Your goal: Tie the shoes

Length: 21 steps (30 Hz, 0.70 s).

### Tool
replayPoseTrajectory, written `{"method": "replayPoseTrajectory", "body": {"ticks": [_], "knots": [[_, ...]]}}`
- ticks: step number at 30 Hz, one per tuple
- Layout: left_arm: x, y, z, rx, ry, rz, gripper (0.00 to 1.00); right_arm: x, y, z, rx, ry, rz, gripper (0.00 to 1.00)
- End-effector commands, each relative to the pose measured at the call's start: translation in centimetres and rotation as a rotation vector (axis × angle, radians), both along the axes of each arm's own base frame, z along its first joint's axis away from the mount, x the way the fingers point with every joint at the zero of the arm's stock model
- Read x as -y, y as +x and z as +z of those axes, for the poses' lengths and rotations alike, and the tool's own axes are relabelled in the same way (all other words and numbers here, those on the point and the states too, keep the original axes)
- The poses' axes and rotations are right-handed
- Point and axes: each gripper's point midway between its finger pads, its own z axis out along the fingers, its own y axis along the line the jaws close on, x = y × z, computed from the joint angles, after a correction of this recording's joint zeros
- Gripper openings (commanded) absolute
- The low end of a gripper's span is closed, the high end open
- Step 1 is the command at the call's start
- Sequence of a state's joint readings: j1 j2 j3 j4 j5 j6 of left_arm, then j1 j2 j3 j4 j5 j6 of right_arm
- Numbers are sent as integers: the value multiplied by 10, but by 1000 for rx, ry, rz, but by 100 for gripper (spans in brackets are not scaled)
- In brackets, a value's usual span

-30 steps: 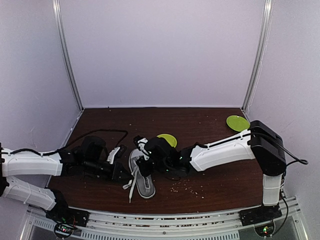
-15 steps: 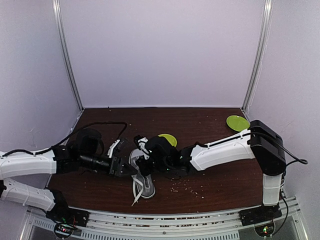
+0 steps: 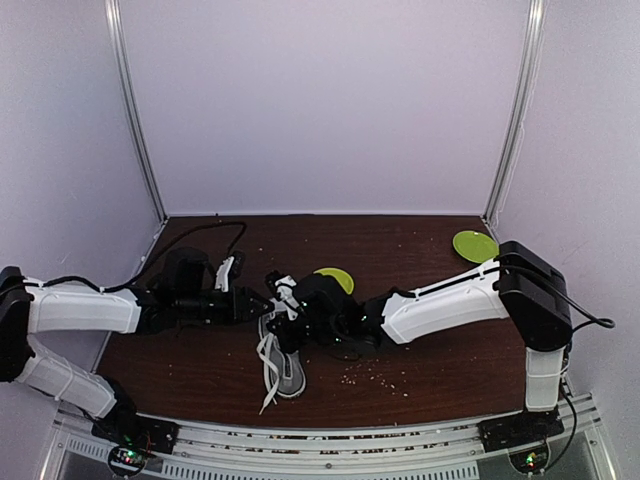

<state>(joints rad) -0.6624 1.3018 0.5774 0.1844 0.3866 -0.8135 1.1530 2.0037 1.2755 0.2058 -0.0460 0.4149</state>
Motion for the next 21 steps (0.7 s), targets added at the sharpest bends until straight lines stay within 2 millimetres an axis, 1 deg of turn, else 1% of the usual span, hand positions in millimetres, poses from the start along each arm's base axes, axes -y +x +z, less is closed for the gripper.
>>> {"method": "replayPoseTrajectory", "body": {"ticks": [1,6,13,15,17,21], "knots": [[18,17,33,94,-87,-30,42,0,5,3,17,22,0,0],[19,12,23,57,-91,-41,42,0,7,2,15,18,-5,0],[15,5,13,19,-86,-44,42,0,9,0,7,17,-12,0],[17,2,9,-3,-87,-55,40,0,9,-1,4,16,-12,0],[19,-1,5,-23,-84,-65,33,0,9,-1,3,16,-14,0],[20,-5,2,-31,-83,-75,28,0,10,-1,2,18,-15,0]]}}
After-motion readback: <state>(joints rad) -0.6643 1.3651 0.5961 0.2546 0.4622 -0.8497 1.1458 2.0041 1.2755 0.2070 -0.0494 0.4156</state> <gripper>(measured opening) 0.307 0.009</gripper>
